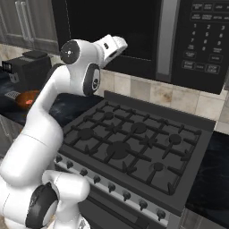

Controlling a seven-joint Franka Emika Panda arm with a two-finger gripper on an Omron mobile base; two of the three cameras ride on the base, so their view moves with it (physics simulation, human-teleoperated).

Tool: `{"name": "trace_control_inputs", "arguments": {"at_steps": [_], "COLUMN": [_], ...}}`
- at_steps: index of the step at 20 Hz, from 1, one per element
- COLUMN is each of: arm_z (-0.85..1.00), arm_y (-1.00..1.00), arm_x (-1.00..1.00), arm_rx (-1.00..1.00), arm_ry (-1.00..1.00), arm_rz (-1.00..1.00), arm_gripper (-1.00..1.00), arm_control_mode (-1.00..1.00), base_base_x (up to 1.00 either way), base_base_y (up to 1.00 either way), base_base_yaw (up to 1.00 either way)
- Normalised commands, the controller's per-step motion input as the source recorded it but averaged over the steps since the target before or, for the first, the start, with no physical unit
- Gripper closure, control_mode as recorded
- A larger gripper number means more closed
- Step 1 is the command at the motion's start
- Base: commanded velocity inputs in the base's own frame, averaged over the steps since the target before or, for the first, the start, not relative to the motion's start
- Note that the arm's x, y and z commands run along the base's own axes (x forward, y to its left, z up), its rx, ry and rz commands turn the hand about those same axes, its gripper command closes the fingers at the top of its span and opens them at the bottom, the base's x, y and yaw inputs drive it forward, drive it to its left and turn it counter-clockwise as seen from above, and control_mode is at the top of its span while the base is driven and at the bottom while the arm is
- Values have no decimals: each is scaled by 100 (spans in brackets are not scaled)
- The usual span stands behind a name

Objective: Place the bowl containing the garlic and corn in the microwave. Close the microwave door and press the start button to microwave the meal.

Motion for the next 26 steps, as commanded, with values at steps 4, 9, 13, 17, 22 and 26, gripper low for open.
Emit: {"name": "trace_control_inputs", "arguments": {"at_steps": [4,9,13,17,22,26], "arm_z": [86,54,13,1,-5,-8], "arm_y": [-47,-85,-67,-76,-54,-40], "arm_x": [-92,-66,-39,-52,-54,-11], "arm_rx": [14,36,46,60,67,66], "arm_ry": [-22,-13,-11,-7,-1,0], "arm_rz": [7,-5,-18,-18,-18,-12], "arm_gripper": [-100,-100,-100,-100,-100,-100], "arm_control_mode": [-100,-100,-100,-100,-100,-100], "base_base_x": [0,0,0,0,0,0], "base_base_y": [0,0,0,0,0,0], "base_base_yaw": [0,0,0,0,0,0]}}
